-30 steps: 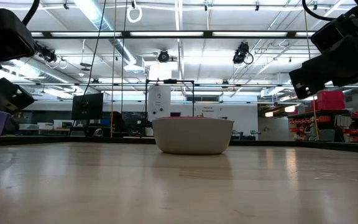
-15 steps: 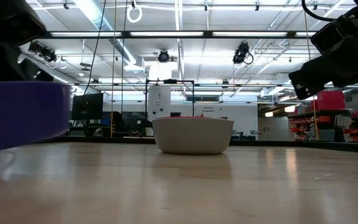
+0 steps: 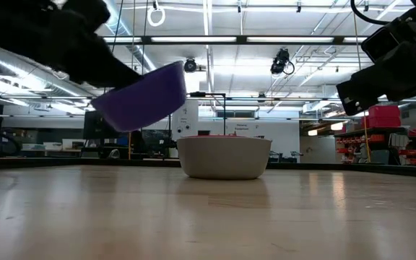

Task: Nest bowls inside each other
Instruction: Stack the blue bowl on the red bowl

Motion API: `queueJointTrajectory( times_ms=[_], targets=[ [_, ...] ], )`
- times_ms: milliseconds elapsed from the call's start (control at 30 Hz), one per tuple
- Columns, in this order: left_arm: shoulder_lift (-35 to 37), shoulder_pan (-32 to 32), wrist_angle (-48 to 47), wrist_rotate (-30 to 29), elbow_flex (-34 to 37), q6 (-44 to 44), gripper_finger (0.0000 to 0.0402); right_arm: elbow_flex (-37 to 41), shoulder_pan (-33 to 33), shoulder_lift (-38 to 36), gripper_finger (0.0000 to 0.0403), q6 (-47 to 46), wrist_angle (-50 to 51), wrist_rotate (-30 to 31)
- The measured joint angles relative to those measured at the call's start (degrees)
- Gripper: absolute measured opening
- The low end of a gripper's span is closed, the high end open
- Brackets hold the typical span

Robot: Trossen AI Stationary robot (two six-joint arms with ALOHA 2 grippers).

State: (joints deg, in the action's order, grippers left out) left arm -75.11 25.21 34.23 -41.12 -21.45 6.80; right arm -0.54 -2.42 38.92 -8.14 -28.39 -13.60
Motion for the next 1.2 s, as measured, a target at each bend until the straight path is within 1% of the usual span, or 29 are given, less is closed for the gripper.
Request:
queueJointTrajectory(
  times_ms=[233, 333, 467, 667, 767, 867, 1000, 1067, 1200],
  targets=[
    [0.00, -10.69, 8.45, 10.61, 0.00, -7.20, 0.0006, 0.00, 0.01, -0.01, 0.0122, 0.00, 0.91, 0.01],
    [0.00, -14.61, 10.64, 15.01, -0.02, -8.70, 0.0006, 0.00, 0.02, 0.01, 0.0120, 0.00, 1.64, 0.01],
    [0.00, -19.34, 12.62, 19.14, -0.21, -9.91, 0.0006, 0.00, 0.00, -0.01, 0.0120, -0.16, 1.59, 0.01],
    [-0.02, -25.13, 16.55, 25.36, -0.33, -11.63, 0.0006, 0.00, 0.01, 0.00, 0.0132, -0.22, 1.52, 0.01],
    [-2.89, -27.69, 18.74, 27.98, -0.75, -11.61, 0.0006, 0.00, 0.02, 0.01, 0.0137, -0.22, 1.42, 0.01],
    [-9.22, -29.48, 21.31, 30.42, -3.28, -11.15, 0.0006, 0.00, 0.02, -0.01, 0.0142, -0.23, 1.21, 0.01],
    [-16.72, -30.23, 22.81, 31.15, -7.34, -12.30, 0.0006, 0.00, 0.02, -0.01, 0.0146, -1.02, 1.43, 0.03],
    [-18.47, -30.71, 22.67, 32.84, -9.27, -11.97, 0.0006, -0.02, 0.02, -0.01, 0.0148, -1.51, 1.64, 0.01],
    [-20.26, -31.02, 19.03, 32.93, -10.55, -11.95, 0.0006, 0.00, 0.02, -0.01, 0.0153, -1.97, 2.34, 0.01]
  ],
)
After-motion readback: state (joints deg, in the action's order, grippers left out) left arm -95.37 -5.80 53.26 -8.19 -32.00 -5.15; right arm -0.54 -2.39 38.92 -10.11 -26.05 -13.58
